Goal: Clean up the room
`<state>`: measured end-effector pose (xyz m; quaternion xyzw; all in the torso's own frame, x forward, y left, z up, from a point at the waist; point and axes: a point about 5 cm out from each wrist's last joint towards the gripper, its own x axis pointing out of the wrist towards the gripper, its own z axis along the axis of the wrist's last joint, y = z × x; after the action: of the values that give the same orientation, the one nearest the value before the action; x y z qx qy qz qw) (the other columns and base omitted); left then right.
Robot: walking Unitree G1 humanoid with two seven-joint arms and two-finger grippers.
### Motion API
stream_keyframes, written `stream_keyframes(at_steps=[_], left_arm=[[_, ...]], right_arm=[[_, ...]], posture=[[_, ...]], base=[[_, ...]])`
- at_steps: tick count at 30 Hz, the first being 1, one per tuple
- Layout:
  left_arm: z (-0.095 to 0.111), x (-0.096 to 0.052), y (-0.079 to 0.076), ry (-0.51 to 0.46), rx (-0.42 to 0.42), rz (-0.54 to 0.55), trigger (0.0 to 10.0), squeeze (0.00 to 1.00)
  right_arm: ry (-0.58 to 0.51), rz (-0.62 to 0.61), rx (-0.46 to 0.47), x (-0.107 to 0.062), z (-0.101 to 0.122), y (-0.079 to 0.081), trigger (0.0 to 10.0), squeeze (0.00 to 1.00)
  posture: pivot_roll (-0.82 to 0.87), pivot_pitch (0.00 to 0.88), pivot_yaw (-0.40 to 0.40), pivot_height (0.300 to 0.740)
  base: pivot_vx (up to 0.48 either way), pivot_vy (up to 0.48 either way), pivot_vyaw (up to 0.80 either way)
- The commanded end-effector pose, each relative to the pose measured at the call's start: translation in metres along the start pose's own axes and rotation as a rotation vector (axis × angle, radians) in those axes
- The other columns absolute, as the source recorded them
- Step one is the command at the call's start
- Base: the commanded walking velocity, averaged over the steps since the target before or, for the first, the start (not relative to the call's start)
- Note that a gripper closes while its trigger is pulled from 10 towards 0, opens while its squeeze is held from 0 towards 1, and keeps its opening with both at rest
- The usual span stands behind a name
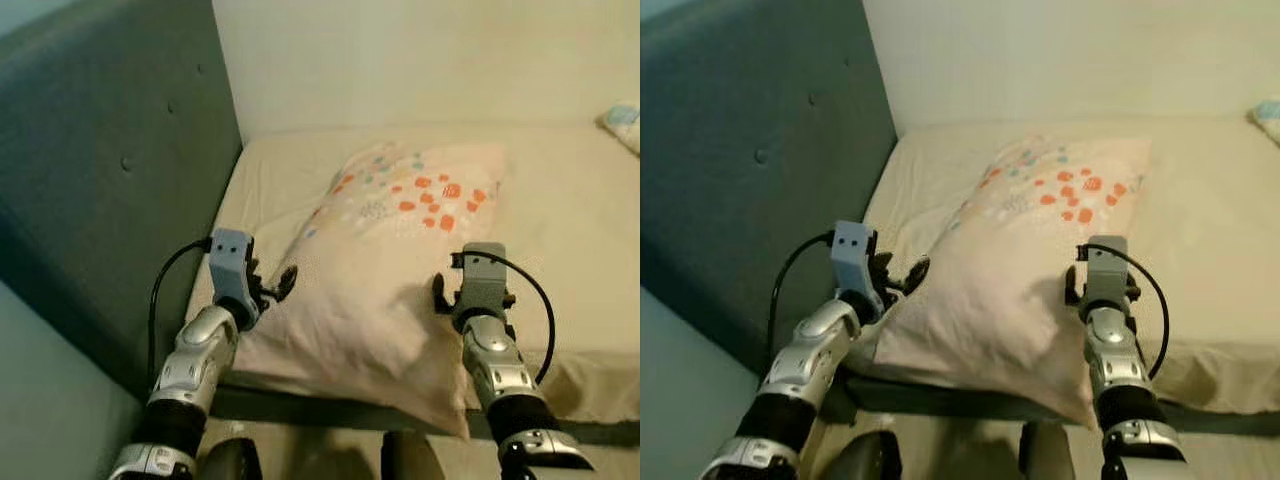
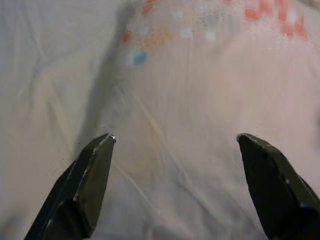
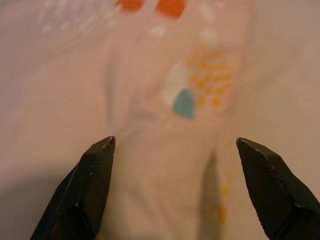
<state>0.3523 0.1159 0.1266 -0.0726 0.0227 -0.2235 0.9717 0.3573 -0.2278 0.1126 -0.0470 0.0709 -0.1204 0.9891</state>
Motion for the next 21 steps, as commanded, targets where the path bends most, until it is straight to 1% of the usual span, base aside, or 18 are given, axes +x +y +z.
stream_keyframes(at_steps=[1,5,6,7,8,9,11,12,14,15,16,17,18,19,20,21], left_arm=[[-0.010,-0.001,0.007,0.056,0.026,-0.009,10.0,1.00],[-0.015,0.001,0.009,0.078,0.019,-0.003,10.0,1.00],[-0.019,0.002,0.011,0.088,-0.023,0.029,10.0,1.00],[-0.021,0.003,0.011,0.095,-0.058,0.035,10.0,1.00],[-0.022,0.004,0.010,0.099,-0.083,0.036,10.0,1.00],[-0.022,0.004,0.010,0.099,-0.083,0.036,10.0,1.00],[-0.028,0.007,0.005,0.113,-0.137,0.022,10.0,1.00],[-0.028,0.007,0.005,0.113,-0.137,0.022,10.0,1.00],[-0.039,0.010,-0.010,0.156,-0.130,-0.001,10.0,1.00],[-0.039,0.010,-0.010,0.156,-0.130,-0.001,10.0,1.00],[-0.043,0.011,-0.014,0.168,-0.125,-0.009,10.0,1.00],[-0.047,0.012,-0.020,0.181,-0.125,-0.015,10.0,0.76],[-0.047,0.012,-0.020,0.181,-0.125,-0.015,10.0,0.76],[-0.052,0.013,-0.028,0.194,-0.134,-0.020,10.0,0.00],[-0.056,0.014,-0.034,0.203,-0.140,-0.022,10.0,0.00],[-0.056,0.014,-0.034,0.203,-0.140,-0.022,10.0,0.00]], right_arm=[[0.011,0.014,0.023,0.002,0.000,-0.002,10.0,1.00],[0.003,0.025,0.039,0.004,0.004,-0.003,10.0,1.00],[-0.009,0.037,0.050,0.006,0.008,-0.003,10.0,1.00],[-0.011,0.038,0.051,0.006,0.009,-0.004,10.0,1.00],[-0.011,0.038,0.052,0.007,0.010,-0.004,10.0,1.00],[-0.011,0.038,0.052,0.007,0.010,-0.004,10.0,1.00],[-0.015,0.043,0.069,0.007,0.010,-0.004,10.0,1.00],[-0.015,0.043,0.069,0.007,0.010,-0.004,10.0,1.00],[-0.014,0.040,0.048,0.006,0.010,-0.001,10.0,1.00],[-0.014,0.040,0.048,0.006,0.010,-0.001,10.0,1.00],[-0.013,0.037,0.038,0.006,0.009,-0.001,10.0,1.00],[-0.018,0.035,0.046,0.006,0.010,0.001,10.0,1.00],[-0.018,0.035,0.046,0.006,0.010,0.001,10.0,1.00],[-0.033,0.038,0.063,0.005,0.013,0.002,10.0,0.00],[-0.045,0.040,0.076,0.005,0.015,0.003,10.0,0.00],[-0.045,0.040,0.076,0.005,0.015,0.003,10.0,0.00]], posture=[[-0.06,0.304,0.076,0.598],[-0.06,0.330,0.081,0.598],[-0.07,0.358,0.085,0.598],[-0.07,0.369,0.087,0.598],[-0.07,0.369,0.087,0.598],[-0.07,0.369,0.087,0.598],[-0.07,0.382,0.088,0.598],[-0.07,0.382,0.088,0.598],[-0.08,0.381,0.095,0.598],[-0.08,0.381,0.095,0.598],[-0.08,0.381,0.095,0.598],[-0.09,0.380,0.095,0.598],[-0.09,0.380,0.095,0.598],[-0.10,0.379,0.098,0.598],[-0.11,0.378,0.100,0.598],[-0.11,0.378,0.100,0.598]], base=[[0.000,0.000,0.00],[0.000,0.000,0.00],[0.000,0.000,0.00],[0.000,0.000,0.00],[0.000,0.000,0.00],[0.000,0.000,0.00],[0.000,0.000,0.00],[0.000,0.000,0.00],[0.000,0.000,0.00],[0.000,0.000,0.00],[0.000,0.000,0.00],[0.000,0.000,0.00],[0.000,0.000,0.00],[0.000,0.000,0.00],[0.000,0.000,0.00],[0.000,0.000,0.00]])
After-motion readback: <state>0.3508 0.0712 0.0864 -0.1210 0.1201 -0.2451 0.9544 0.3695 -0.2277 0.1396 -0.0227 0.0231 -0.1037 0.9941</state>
